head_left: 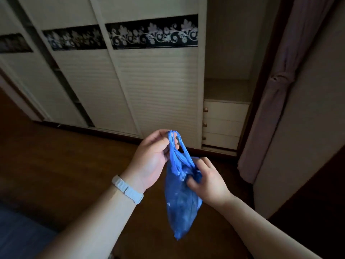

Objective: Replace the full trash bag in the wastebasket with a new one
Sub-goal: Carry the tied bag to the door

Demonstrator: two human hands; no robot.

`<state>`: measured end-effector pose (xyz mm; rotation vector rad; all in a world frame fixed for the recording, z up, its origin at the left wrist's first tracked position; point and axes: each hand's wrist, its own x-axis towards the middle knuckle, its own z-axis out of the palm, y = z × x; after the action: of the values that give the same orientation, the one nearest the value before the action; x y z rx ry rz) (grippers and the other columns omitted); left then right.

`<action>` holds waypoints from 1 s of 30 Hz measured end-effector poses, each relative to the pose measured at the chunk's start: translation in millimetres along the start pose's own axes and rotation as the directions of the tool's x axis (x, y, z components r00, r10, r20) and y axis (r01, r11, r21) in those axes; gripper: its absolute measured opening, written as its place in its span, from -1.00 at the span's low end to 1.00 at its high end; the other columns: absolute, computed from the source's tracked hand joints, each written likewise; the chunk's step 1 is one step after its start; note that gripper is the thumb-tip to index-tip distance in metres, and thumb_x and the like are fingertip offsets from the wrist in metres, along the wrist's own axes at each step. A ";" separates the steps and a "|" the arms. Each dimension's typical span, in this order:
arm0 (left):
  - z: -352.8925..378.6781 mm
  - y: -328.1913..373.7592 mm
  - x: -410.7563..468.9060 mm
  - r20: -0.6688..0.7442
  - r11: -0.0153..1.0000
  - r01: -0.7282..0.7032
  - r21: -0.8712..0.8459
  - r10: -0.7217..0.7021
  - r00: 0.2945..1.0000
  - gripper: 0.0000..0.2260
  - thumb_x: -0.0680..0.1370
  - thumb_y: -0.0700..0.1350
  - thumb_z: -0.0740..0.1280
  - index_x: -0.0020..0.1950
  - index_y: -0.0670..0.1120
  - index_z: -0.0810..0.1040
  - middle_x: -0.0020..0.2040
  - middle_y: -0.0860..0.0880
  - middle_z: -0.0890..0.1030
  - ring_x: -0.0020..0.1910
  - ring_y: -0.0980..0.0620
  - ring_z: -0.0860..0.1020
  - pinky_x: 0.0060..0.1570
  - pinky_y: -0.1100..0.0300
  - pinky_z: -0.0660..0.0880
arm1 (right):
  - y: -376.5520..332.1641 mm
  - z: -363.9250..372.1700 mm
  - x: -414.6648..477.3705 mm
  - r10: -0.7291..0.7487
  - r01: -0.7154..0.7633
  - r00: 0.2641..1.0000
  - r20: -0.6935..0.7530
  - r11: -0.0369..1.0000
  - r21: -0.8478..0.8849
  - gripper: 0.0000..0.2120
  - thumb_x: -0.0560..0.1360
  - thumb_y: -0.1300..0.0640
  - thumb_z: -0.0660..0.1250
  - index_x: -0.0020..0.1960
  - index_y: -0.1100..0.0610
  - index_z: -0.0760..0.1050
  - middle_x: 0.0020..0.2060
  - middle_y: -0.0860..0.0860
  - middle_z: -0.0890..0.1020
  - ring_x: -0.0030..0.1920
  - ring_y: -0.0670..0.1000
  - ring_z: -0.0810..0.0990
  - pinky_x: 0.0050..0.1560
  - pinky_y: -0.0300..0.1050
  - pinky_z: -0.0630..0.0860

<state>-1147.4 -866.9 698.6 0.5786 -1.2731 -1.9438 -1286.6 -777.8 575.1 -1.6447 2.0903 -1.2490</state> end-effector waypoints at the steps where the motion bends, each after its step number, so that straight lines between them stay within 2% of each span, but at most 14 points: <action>1: -5.7 1.6 10.7 -0.010 1.000 -0.009 0.001 0.009 1.000 -0.79 0.59 -0.35 0.13 -0.12 -0.16 0.50 -0.25 -0.07 0.57 -0.29 0.04 0.51 -0.22 0.22 0.46 | 3.0 5.4 12.8 -0.010 0.010 1.000 0.012 1.000 0.002 -0.59 0.38 0.01 0.36 0.21 0.01 0.44 -0.03 -0.10 0.44 -0.01 -0.10 0.48 -0.02 -0.08 0.53; 6: -47.1 2.7 66.2 -0.039 1.000 -0.022 -0.022 0.021 0.999 -0.83 0.58 -0.32 0.16 -0.14 -0.15 0.49 -0.27 -0.04 0.57 -0.28 0.05 0.50 -0.22 0.23 0.46 | 17.1 41.5 77.7 -0.033 0.032 0.996 0.081 0.999 0.007 -0.61 0.39 -0.06 0.32 0.20 -0.02 0.42 0.00 -0.18 0.39 0.02 -0.14 0.46 -0.02 -0.17 0.51; 11: -106.8 11.0 139.4 -0.031 0.994 -0.019 -0.109 0.016 0.999 -0.95 0.43 -0.23 0.24 -0.17 -0.13 0.49 -0.28 -0.03 0.54 -0.29 0.07 0.50 -0.20 0.24 0.46 | 23.7 82.0 151.9 -0.049 0.061 0.990 0.130 0.994 -0.094 -0.64 0.42 -0.09 0.32 0.17 -0.03 0.39 0.00 -0.18 0.36 -0.02 -0.15 0.41 -0.11 -0.21 0.45; 15: -154.1 33.0 204.6 -0.032 0.987 -0.020 -0.158 0.015 0.999 -0.91 0.44 -0.21 0.27 -0.22 -0.08 0.55 -0.28 -0.01 0.54 -0.29 0.07 0.51 -0.24 0.28 0.46 | 17.5 108.5 223.1 -0.050 0.072 0.989 0.141 0.986 -0.151 -0.55 0.39 -0.15 0.23 0.24 -0.02 0.40 0.06 -0.14 0.41 0.04 -0.08 0.48 -0.04 -0.09 0.53; 18: -187.9 53.3 247.8 -0.027 0.985 -0.040 -0.166 0.036 0.999 -0.92 0.47 -0.21 0.29 -0.21 -0.08 0.54 -0.29 -0.01 0.54 -0.29 0.07 0.51 -0.25 0.28 0.46 | 9.3 134.6 274.7 -0.090 0.111 0.989 0.118 0.977 -0.180 -0.57 0.40 -0.12 0.24 0.23 0.01 0.44 0.10 -0.09 0.47 0.04 -0.02 0.53 -0.10 -0.02 0.56; 22: -221.9 75.4 297.1 -0.042 0.983 -0.062 -0.173 0.056 0.998 -0.93 0.45 -0.19 0.31 -0.22 -0.08 0.56 -0.29 -0.02 0.55 -0.30 0.05 0.51 -0.22 0.23 0.45 | 0.0 167.9 332.2 -0.078 0.096 0.989 0.129 0.985 -0.144 -0.52 0.40 -0.13 0.22 0.26 0.03 0.43 0.09 -0.03 0.47 0.01 0.05 0.54 -0.09 0.08 0.56; 25: -243.5 84.9 329.9 -0.046 0.984 -0.062 -0.165 0.055 0.997 -0.94 0.44 -0.19 0.31 -0.22 -0.09 0.55 -0.29 -0.03 0.56 -0.30 0.06 0.52 -0.23 0.24 0.46 | -1.3 187.9 368.1 -0.051 0.068 0.985 0.162 0.993 -0.096 -0.49 0.39 -0.18 0.19 0.27 0.01 0.41 0.09 -0.08 0.44 0.01 -0.01 0.52 -0.05 0.06 0.55; 27: -258.6 88.9 349.8 -0.061 0.987 -0.070 -0.147 0.061 0.996 -0.95 0.45 -0.18 0.32 -0.20 -0.09 0.56 -0.28 -0.02 0.56 -0.29 0.07 0.53 -0.22 0.24 0.46 | -0.2 200.6 391.6 -0.056 0.066 0.984 0.172 0.997 -0.051 -0.50 0.39 -0.17 0.19 0.28 -0.01 0.42 0.10 -0.09 0.44 0.05 -0.05 0.51 0.01 0.02 0.54; 30: -284.8 92.4 383.9 -0.101 0.981 -0.069 -0.183 0.051 0.994 -0.96 0.48 -0.19 0.34 -0.17 -0.09 0.55 -0.26 -0.02 0.57 -0.27 0.07 0.53 -0.19 0.23 0.49 | 8.9 226.0 432.3 -0.081 0.082 0.975 0.207 0.997 0.007 -0.51 0.40 -0.16 0.22 0.29 -0.02 0.42 0.08 -0.13 0.44 0.06 -0.13 0.46 0.04 -0.15 0.50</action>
<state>-1160.1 -1353.0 674.6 0.5255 -1.0242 -1.9357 -1309.3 -1265.1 569.7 -1.7929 1.9177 -1.0473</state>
